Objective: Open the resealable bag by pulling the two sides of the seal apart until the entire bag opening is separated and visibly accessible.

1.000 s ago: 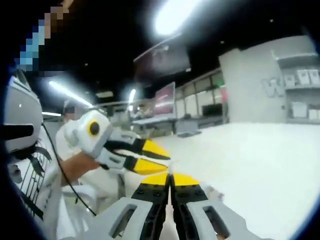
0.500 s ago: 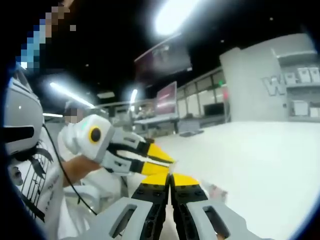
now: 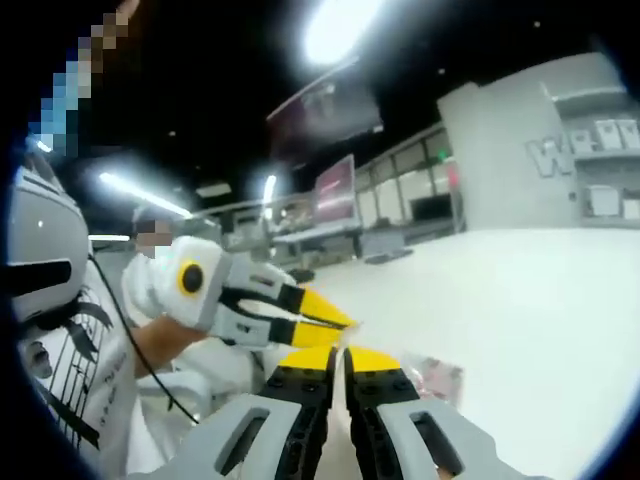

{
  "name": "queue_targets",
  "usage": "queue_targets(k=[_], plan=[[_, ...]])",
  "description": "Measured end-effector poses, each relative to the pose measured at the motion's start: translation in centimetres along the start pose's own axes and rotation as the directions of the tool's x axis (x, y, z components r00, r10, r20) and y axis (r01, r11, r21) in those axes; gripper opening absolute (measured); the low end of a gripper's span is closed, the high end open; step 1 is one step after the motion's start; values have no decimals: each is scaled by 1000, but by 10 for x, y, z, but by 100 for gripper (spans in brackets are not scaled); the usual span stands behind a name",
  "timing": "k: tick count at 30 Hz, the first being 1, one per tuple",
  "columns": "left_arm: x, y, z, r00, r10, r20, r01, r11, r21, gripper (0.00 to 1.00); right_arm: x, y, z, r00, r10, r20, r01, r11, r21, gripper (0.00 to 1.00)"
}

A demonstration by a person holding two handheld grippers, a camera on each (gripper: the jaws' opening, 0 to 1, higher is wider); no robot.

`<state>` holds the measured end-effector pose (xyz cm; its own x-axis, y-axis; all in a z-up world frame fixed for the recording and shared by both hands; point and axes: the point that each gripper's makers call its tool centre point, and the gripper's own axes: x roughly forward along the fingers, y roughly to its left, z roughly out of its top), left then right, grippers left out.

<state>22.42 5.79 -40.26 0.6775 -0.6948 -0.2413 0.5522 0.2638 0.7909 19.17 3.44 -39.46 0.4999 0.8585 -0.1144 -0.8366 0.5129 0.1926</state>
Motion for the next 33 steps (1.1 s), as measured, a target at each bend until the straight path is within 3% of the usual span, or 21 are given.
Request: queue_targets(k=[4,8,11,12,16,19,22,28,33], plan=[[-2,0,-3,1000,7,-15,-6,999,39,1,-9,-9,3,1000,-16,6,16,999,40,8],[-4,1,-2,1000,17,-7,-17,998,60,1,-17,-18,26,996,-35,77,26,994,107,7],[-4,2,2,1000,27,1,-27,996,85,1,-15,-17,44,994,-17,104,6,995,104,7],[-4,2,3,1000,28,3,-28,995,98,1,-11,-14,47,996,-4,90,-3,998,68,7],[-5,-2,12,1000,22,18,-25,984,178,1,6,-7,30,999,21,-38,-20,999,26,6],[-5,-1,14,999,25,27,-30,982,189,1,13,-2,19,996,45,-80,-42,998,37,4],[-6,2,14,999,37,25,-41,980,196,1,16,2,16,994,67,-86,-62,996,59,3],[-2,-1,21,998,16,58,-28,977,209,1,19,-5,19,996,47,-72,-40,994,102,3],[-3,1,24,997,21,71,-35,977,211,1,22,-5,10,993,48,-106,-36,993,110,3]])
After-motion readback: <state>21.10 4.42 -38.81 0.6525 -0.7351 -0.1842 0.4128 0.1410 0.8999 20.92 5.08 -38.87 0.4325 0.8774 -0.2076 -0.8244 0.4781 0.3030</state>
